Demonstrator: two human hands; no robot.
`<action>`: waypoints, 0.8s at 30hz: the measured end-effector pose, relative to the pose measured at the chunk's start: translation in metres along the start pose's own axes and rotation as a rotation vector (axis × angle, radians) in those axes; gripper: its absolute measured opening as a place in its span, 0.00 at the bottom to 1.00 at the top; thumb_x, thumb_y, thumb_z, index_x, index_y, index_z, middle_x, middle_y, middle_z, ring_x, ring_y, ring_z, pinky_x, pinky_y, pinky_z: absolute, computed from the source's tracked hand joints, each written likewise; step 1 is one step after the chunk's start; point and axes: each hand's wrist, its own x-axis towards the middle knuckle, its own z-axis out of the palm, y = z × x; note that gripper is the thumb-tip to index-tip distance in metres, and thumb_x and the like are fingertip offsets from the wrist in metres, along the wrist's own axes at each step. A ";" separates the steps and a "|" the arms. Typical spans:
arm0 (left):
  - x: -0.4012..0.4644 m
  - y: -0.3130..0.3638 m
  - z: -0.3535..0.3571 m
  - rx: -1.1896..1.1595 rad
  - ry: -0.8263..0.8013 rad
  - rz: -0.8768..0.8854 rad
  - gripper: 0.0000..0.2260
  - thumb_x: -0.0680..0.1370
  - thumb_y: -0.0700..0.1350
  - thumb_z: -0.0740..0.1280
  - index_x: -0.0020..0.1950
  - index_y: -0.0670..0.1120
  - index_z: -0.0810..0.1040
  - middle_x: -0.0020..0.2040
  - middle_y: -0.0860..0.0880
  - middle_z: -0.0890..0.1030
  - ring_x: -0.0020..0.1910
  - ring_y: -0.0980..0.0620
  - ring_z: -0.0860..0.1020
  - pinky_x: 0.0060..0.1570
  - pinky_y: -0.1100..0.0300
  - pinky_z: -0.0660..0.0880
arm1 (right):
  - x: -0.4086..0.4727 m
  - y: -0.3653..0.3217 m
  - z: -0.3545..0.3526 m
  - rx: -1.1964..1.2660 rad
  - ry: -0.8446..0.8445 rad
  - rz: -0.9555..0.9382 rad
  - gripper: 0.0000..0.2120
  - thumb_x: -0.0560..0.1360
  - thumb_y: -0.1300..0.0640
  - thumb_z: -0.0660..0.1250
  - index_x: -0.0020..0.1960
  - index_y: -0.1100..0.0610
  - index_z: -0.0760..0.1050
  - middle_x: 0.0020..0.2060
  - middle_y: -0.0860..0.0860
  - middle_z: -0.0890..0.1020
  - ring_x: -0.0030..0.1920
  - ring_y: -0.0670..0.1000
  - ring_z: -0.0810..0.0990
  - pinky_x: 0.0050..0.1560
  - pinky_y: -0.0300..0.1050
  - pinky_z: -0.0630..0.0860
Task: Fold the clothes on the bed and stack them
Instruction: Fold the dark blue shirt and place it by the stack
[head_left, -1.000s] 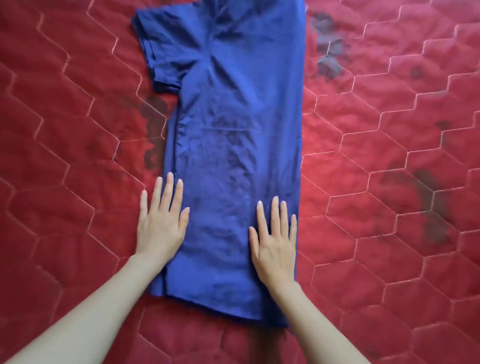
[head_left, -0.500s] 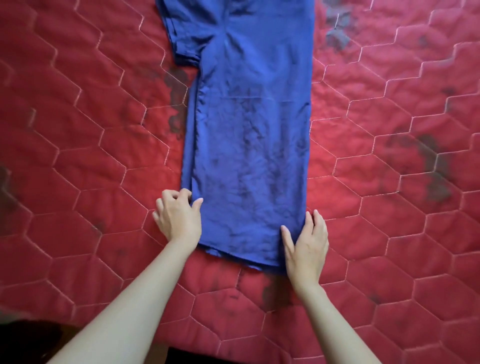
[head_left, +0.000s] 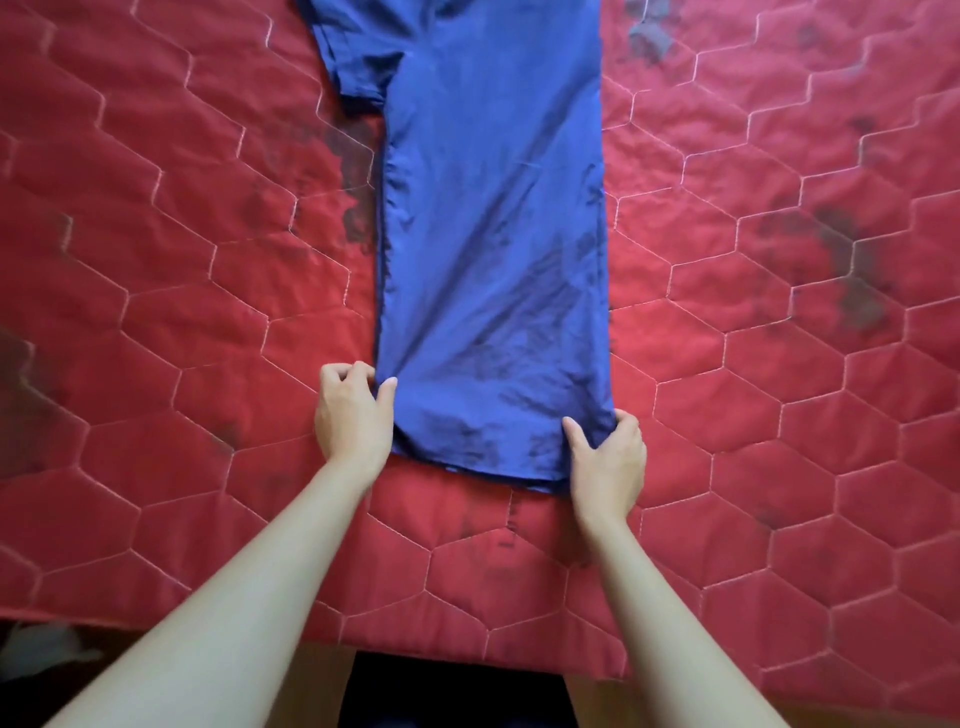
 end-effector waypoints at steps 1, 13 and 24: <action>-0.001 -0.001 0.000 0.017 -0.046 0.008 0.11 0.79 0.46 0.67 0.55 0.40 0.76 0.55 0.39 0.77 0.53 0.37 0.75 0.51 0.49 0.69 | -0.002 -0.001 -0.001 -0.010 -0.035 0.033 0.19 0.75 0.50 0.70 0.56 0.63 0.73 0.53 0.59 0.78 0.56 0.61 0.73 0.53 0.51 0.67; -0.054 -0.034 -0.027 -0.535 -0.179 -0.140 0.17 0.75 0.36 0.70 0.61 0.46 0.73 0.46 0.44 0.83 0.45 0.48 0.80 0.52 0.50 0.76 | -0.056 0.007 -0.061 0.237 -0.080 0.016 0.12 0.74 0.54 0.70 0.36 0.58 0.72 0.29 0.48 0.76 0.35 0.53 0.74 0.38 0.47 0.65; -0.120 -0.078 -0.008 -0.233 -0.230 -0.175 0.17 0.74 0.35 0.67 0.62 0.41 0.72 0.49 0.44 0.80 0.46 0.45 0.76 0.51 0.55 0.70 | -0.117 0.087 -0.049 -0.124 -0.218 0.184 0.11 0.77 0.51 0.66 0.53 0.58 0.75 0.50 0.56 0.81 0.53 0.60 0.77 0.48 0.51 0.70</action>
